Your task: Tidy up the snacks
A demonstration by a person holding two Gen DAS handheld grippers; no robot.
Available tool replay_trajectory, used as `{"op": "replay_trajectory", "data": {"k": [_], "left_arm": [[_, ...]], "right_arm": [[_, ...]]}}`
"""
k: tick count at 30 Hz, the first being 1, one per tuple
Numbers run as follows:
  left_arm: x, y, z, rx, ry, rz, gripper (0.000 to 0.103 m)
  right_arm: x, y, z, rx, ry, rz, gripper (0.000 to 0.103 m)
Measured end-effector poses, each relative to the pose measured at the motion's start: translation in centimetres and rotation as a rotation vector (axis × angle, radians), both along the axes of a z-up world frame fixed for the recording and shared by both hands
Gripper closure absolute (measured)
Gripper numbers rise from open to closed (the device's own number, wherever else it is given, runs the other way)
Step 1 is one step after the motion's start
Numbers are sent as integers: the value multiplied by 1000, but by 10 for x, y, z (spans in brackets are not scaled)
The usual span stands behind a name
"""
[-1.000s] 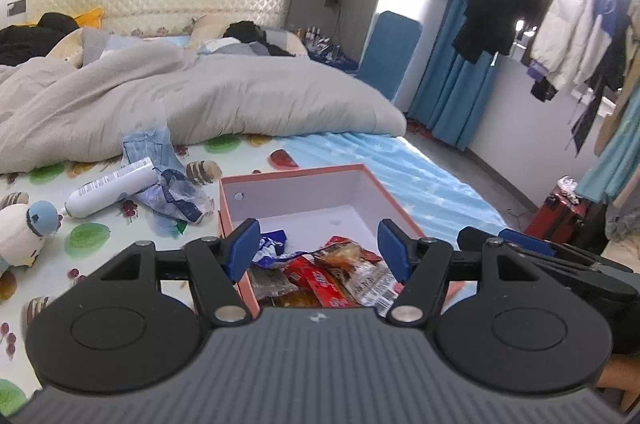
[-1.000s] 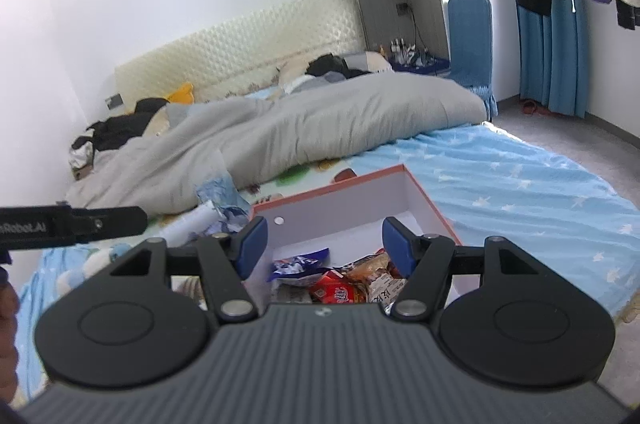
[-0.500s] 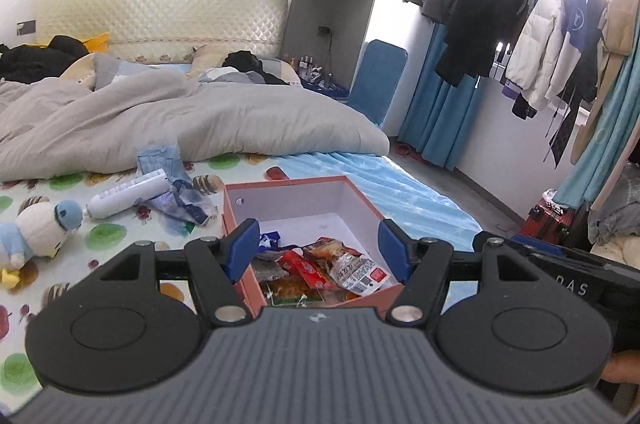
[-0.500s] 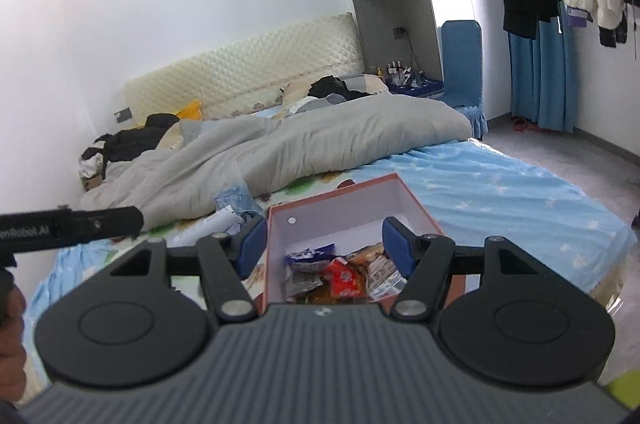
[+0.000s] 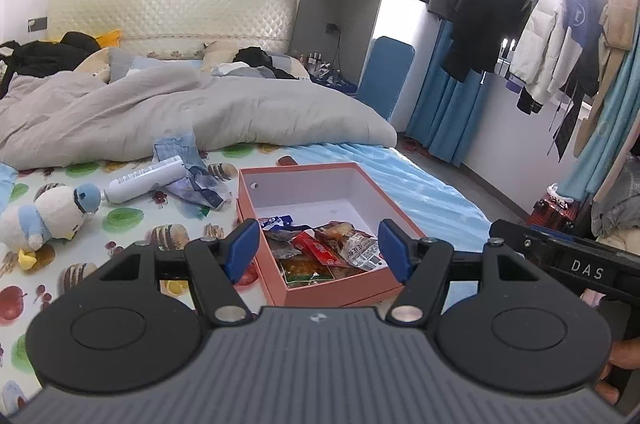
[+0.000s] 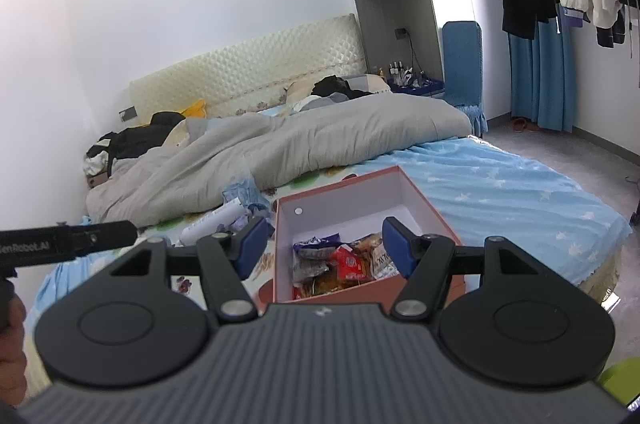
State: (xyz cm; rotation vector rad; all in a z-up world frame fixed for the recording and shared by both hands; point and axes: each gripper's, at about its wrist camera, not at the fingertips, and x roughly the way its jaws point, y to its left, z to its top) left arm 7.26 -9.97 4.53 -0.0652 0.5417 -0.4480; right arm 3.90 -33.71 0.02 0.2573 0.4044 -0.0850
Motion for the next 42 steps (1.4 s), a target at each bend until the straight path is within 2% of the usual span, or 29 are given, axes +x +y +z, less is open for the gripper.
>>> {"op": "replay_trajectory", "data": {"k": [8,17,19,23,25,29,30,31,33,36,42], "left_arm": [[-9,1,-8,14,16,2,32],[-3,5,-18,22,38,21,32],[-2,5,-20,28,37,27,22],[2,7,-23,34,44,41,20],[5,7,-23,35,45,49,11],[8,7,-23,38,41,57,7],[9,7,-24,40,40,59,6],[9,6,-23,44,38,62,5],[12,5,-24,57,33,71,3],[16,3,-24,70,34,70,2],[19,0,-25,95,40,78,1]], "right_arm": [[-4,5,-8,21,-17,-9,37],[-7,7,-12,3,-15,-6,37],[-7,5,-12,8,-14,-21,37],[-7,3,-14,9,-11,-28,37],[-7,3,-15,10,-8,-26,37],[-6,2,-18,7,-2,-19,37],[-5,2,-19,8,4,-20,28],[-4,2,-19,6,10,-26,11],[-2,-1,-20,9,6,-33,0],[-2,-6,-20,36,-6,-42,0],[-3,-10,-21,28,-12,-56,0]]}}
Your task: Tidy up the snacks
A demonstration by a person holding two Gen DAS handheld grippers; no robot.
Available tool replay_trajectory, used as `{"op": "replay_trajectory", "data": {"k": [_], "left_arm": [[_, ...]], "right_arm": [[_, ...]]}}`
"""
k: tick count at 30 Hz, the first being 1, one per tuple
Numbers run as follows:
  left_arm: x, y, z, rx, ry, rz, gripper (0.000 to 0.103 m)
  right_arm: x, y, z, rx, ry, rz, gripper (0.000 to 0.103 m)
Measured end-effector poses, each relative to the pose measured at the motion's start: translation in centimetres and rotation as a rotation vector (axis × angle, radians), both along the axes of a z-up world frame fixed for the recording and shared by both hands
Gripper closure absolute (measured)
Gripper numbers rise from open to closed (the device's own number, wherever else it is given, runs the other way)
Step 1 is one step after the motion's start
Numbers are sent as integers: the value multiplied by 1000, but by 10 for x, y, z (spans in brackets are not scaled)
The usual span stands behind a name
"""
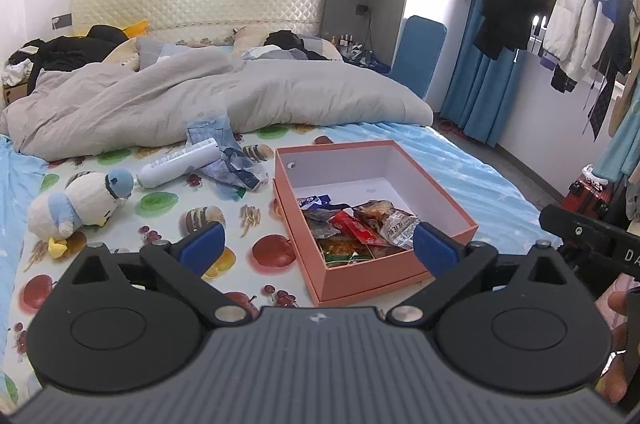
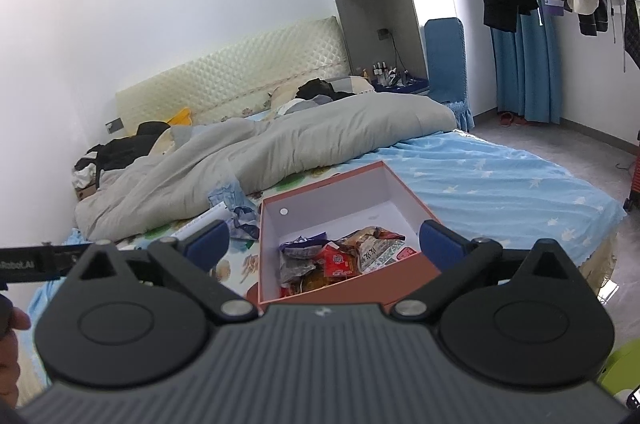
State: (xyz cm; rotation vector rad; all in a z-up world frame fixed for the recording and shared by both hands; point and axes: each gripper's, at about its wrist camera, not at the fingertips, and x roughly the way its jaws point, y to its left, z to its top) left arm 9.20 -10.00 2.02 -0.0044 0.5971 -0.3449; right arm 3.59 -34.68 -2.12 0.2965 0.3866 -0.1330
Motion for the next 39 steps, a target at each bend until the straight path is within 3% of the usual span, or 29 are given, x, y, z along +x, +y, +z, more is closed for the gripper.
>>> {"op": "replay_trajectory", "data": {"k": [28,39], "left_arm": [[23,-12,-18,34,47,9,1],[23,-13,-20,48,23,15,1]], "right_arm": [[10,-1,-13,15,30,-3,0],[10,2,-14,6,35,-6,0]]}}
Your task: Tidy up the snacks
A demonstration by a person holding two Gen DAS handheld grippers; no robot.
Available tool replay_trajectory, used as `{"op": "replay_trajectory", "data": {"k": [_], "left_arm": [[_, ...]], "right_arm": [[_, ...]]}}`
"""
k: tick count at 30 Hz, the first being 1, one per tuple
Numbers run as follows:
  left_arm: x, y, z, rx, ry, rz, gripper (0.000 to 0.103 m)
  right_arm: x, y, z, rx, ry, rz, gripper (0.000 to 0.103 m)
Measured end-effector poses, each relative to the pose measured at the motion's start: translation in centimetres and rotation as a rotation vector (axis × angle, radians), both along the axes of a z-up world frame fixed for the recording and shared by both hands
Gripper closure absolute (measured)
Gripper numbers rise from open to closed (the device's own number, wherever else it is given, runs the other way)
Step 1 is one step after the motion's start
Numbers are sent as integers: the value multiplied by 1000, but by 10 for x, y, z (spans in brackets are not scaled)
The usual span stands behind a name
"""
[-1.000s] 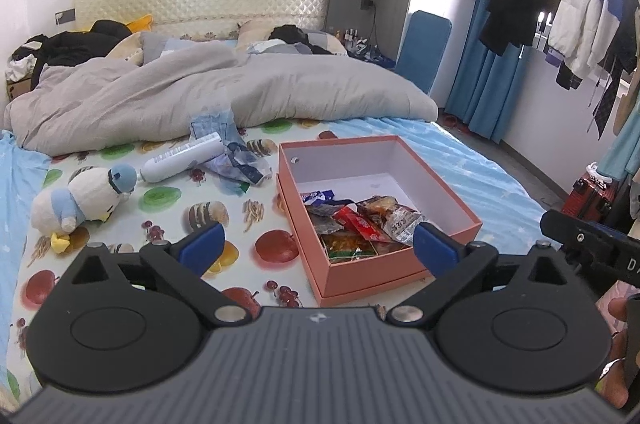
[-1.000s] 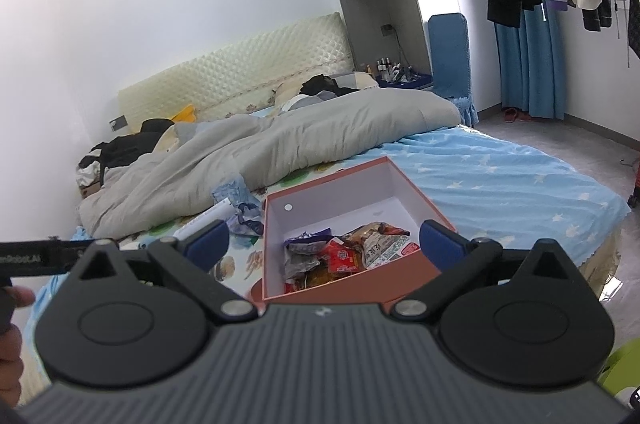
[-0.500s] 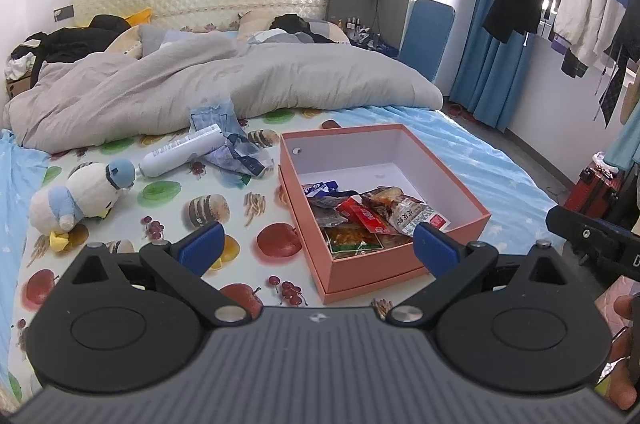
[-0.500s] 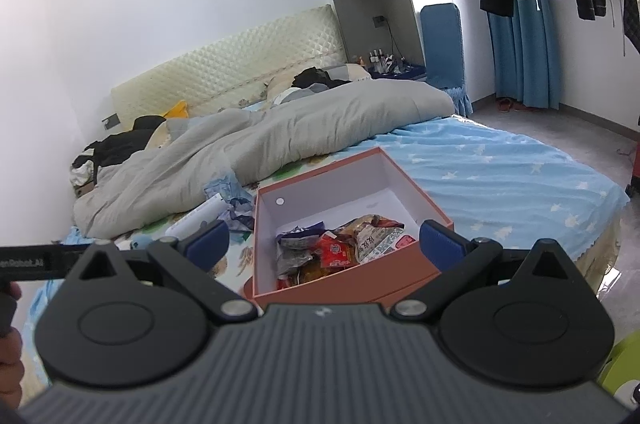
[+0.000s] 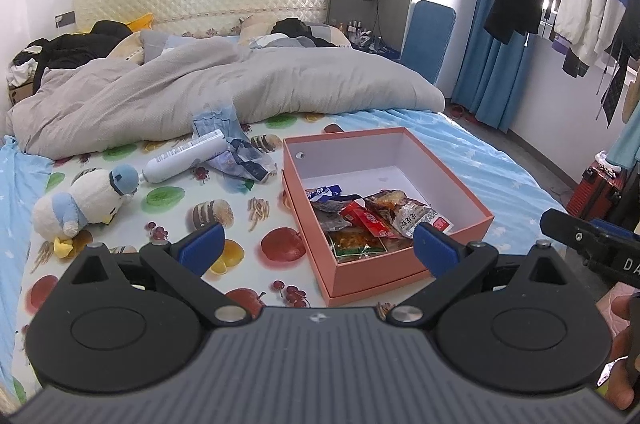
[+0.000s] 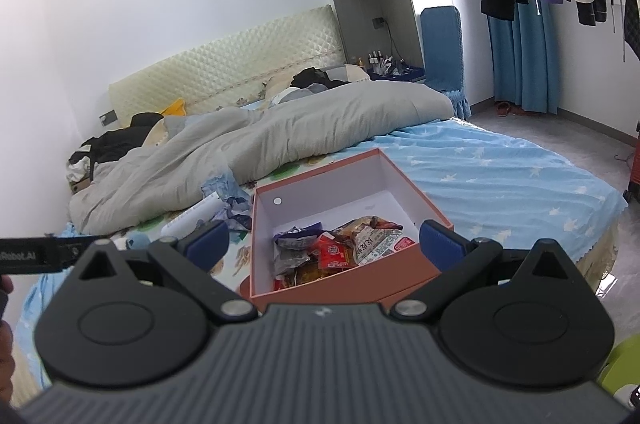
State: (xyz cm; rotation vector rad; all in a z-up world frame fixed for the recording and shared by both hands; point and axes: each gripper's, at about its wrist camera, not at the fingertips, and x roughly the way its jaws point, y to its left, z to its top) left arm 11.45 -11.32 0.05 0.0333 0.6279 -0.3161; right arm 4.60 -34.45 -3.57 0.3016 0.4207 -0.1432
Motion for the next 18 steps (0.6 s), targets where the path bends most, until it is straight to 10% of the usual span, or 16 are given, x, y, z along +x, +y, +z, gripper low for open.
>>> {"op": "replay_trajectory", "data": {"k": [18], "left_arm": [[-1,4,-2,-10,15,-2,1]], "right_arm": [[4,0,-2,-2,5,0,0]]}}
